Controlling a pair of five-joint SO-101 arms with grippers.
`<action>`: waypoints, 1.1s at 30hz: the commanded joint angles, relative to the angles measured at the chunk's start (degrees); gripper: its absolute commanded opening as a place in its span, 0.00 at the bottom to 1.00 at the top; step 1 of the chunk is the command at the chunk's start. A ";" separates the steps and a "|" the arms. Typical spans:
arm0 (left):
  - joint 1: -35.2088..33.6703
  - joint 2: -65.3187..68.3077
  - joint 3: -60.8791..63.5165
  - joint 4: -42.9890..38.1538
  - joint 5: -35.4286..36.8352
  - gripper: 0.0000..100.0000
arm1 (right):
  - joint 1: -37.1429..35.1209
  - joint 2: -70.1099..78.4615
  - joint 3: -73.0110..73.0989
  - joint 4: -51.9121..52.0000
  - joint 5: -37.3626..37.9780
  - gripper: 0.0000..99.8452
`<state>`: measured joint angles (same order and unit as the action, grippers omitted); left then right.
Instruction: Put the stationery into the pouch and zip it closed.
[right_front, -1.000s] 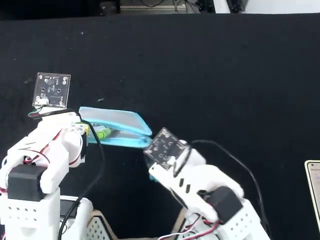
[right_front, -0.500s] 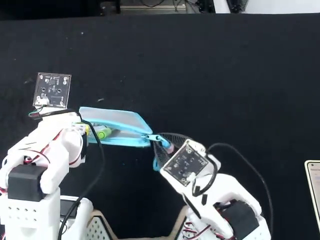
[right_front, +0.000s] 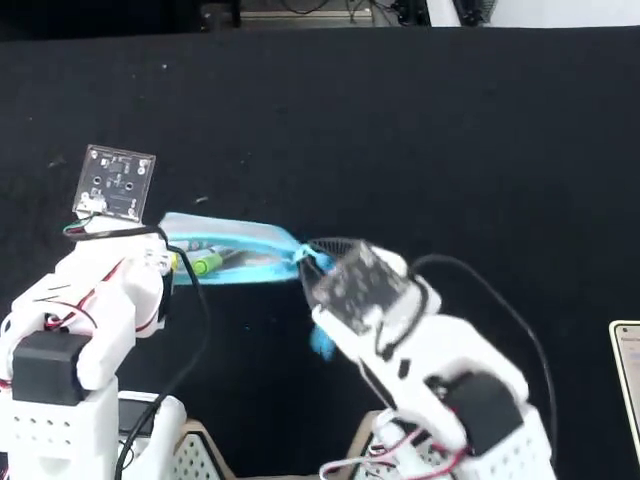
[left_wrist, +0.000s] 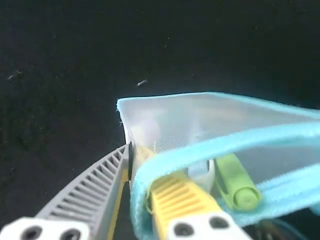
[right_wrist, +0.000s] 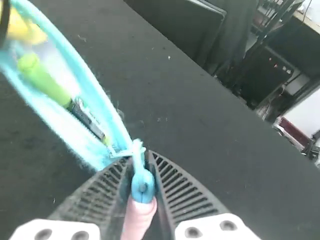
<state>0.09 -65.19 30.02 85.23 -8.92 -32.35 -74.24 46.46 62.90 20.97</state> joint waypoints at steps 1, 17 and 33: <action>0.40 -0.35 -4.44 -1.67 -1.14 0.04 | 0.26 9.27 -10.77 -0.18 0.35 0.01; -10.68 -0.44 -6.11 -14.07 7.65 0.19 | 0.26 25.27 -26.86 2.46 0.35 0.01; -10.86 -0.88 -12.79 -12.13 8.62 0.20 | 0.35 30.29 -29.32 2.46 0.09 0.01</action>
<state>-10.29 -65.89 21.23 72.92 -0.48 -32.35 -44.53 20.26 65.89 20.97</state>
